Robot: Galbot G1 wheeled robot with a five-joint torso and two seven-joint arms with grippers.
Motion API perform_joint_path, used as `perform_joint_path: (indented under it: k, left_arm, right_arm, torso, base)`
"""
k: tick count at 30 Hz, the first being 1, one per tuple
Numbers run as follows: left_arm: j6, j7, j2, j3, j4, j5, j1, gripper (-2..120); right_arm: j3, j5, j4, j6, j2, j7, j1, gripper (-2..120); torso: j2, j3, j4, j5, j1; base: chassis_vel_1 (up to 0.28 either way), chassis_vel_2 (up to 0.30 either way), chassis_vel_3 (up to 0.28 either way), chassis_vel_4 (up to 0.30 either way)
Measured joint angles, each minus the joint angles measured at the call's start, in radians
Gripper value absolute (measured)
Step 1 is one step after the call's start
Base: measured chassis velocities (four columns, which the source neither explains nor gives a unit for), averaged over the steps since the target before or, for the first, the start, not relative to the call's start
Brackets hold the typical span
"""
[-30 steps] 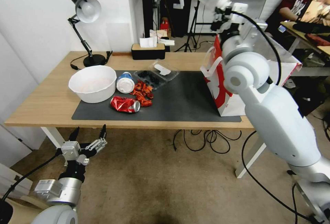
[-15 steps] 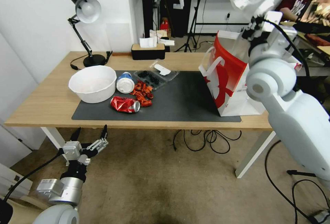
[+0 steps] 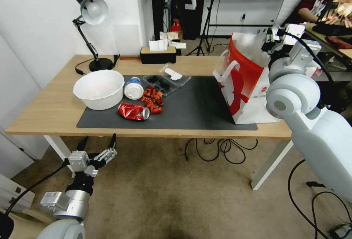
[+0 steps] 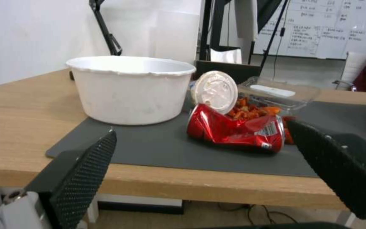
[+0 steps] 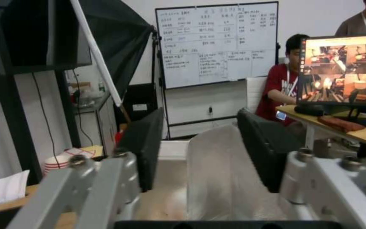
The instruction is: Pick up the trash from the table and place it into the takeout bag.
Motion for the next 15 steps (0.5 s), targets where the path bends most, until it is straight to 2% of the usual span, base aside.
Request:
perform_joint_path:
  k: [1, 2, 5, 7, 9, 11, 12, 14, 15]
  left_arm:
    - [0.000, 0.000, 0.000, 0.000, -0.001, 0.000, 0.000, 100]
    - [0.000, 0.000, 0.000, 0.000, -0.001, 0.000, 0.000, 100]
    - [0.000, 0.000, 0.001, -0.001, -0.002, 0.000, -0.001, 100]
    - [0.000, 0.000, 0.001, -0.002, -0.002, 0.000, -0.001, 100]
    - [0.000, 0.001, 0.003, -0.003, -0.003, 0.000, -0.001, 100]
    - [0.000, 0.001, 0.003, -0.004, -0.003, 0.000, -0.002, 100]
    - [0.000, 0.001, 0.004, -0.005, -0.003, -0.002, -0.002, 100]
    - [0.000, 0.001, 0.005, -0.007, -0.003, -0.003, -0.002, 100]
    - [-0.001, 0.001, 0.006, -0.009, -0.003, -0.004, -0.002, 100]
  right_arm:
    - [0.000, -0.001, 0.001, 0.002, 0.000, -0.005, -0.002, 58]
    - [0.000, -0.001, 0.001, 0.002, 0.000, -0.005, -0.002, 58]
    - [-0.001, -0.003, 0.007, 0.019, 0.001, -0.028, -0.013, 71]
    - [-0.001, -0.003, 0.009, 0.024, 0.001, -0.036, -0.016, 73]
    - [-0.002, -0.004, 0.025, 0.073, 0.002, -0.103, -0.034, 87]
    - [-0.001, -0.004, 0.031, 0.088, 0.001, -0.127, -0.041, 89]
    - [0.002, -0.007, 0.051, 0.137, 0.000, -0.206, -0.068, 95]
    - [0.004, -0.009, 0.063, 0.160, -0.001, -0.242, -0.085, 97]
    - [0.010, -0.015, 0.088, 0.200, -0.003, -0.311, -0.127, 99]
  torso:
    - [0.000, 0.000, 0.0000, 0.0000, 0.000]
    - [0.000, 0.000, 0.0000, 0.0000, 0.000]
    - [0.000, 0.000, -0.0001, 0.0000, 0.000]
    - [0.000, 0.000, -0.0001, 0.0001, 0.000]
    - [0.000, 0.000, 0.0000, 0.0000, 0.000]
    - [0.000, 0.000, 0.0000, -0.0001, 0.000]
    - [0.000, 0.000, 0.0000, 0.0000, 0.000]
    - [0.000, 0.000, 0.0001, -0.0001, 0.000]
    - [0.000, 0.000, 0.0000, -0.0002, 0.000]
  base:
    - [0.000, 0.000, 0.000, 0.000]
    - [0.000, 0.000, 0.000, 0.000]
    - [0.000, 0.000, 0.000, 0.000]
    - [0.000, 0.000, 0.000, 0.000]
    - [0.000, 0.000, 0.000, 0.000]
    - [0.000, 0.000, 0.000, 0.000]
    - [0.000, 0.000, 0.000, 0.000]
    - [0.000, 0.000, 0.000, 0.000]
    - [0.000, 0.000, 0.000, 0.000]
